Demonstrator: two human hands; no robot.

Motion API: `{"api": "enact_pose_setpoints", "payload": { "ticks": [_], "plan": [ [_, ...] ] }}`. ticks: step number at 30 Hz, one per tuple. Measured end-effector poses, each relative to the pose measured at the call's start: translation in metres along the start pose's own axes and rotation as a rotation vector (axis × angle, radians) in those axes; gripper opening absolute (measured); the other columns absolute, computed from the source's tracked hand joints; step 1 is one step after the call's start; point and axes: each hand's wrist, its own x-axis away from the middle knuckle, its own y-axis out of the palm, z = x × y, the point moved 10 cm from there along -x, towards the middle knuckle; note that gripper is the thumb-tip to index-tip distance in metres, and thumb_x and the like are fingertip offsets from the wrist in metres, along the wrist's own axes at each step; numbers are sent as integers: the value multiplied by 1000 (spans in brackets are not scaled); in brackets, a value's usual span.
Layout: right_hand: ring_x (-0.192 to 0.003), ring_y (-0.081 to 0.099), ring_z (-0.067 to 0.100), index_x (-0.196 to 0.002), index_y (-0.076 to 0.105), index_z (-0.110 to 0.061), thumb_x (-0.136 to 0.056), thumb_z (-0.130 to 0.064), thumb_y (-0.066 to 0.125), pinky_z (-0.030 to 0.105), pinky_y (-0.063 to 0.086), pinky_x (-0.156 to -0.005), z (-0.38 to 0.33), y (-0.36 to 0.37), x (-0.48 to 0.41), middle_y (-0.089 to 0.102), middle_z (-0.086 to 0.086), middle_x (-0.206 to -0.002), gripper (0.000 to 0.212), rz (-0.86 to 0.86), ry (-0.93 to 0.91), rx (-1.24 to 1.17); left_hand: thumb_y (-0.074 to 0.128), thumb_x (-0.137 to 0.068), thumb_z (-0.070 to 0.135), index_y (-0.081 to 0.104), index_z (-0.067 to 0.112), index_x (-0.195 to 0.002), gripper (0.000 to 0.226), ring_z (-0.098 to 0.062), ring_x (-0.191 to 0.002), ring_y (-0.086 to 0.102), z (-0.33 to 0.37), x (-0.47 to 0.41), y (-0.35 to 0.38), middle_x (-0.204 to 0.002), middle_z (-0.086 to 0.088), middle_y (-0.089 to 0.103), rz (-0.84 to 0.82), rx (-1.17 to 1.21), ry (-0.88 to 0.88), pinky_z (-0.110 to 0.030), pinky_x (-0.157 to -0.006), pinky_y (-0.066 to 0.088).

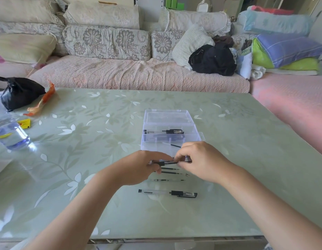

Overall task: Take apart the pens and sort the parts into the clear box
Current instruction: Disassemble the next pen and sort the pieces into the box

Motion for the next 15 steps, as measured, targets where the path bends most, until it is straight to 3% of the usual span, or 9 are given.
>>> {"api": "enact_pose_setpoints", "payload": {
  "ticks": [4, 9, 15],
  "plan": [
    [-81, 50, -2, -102, 65, -40, -80, -40, 71, 21, 40, -73, 9, 0, 1, 61, -23, -89, 23, -27, 59, 1, 44, -98, 19, 58, 55, -109, 40, -8, -59, 50, -8, -2, -2, -84, 22, 66, 18, -29, -39, -16, -57, 43],
    [-80, 52, -7, -78, 63, -39, -81, -40, 66, 17, 37, -69, 26, -3, 4, 62, -22, -84, 4, -20, 111, 14, 45, -97, 21, 56, 55, -105, 37, -7, -61, 52, -10, -1, -3, -84, 23, 65, 15, -33, -51, -26, -69, 50],
    [-82, 55, 4, -81, 68, -36, -83, -37, 69, 27, 48, -74, 8, 11, 2, 62, -17, -86, 2, -4, 56, -125, 49, -96, 22, 49, 55, -113, 37, -17, -67, 57, 3, 0, 5, -86, 24, 65, -1, -31, 4, -35, -76, 52]
  ]
}}
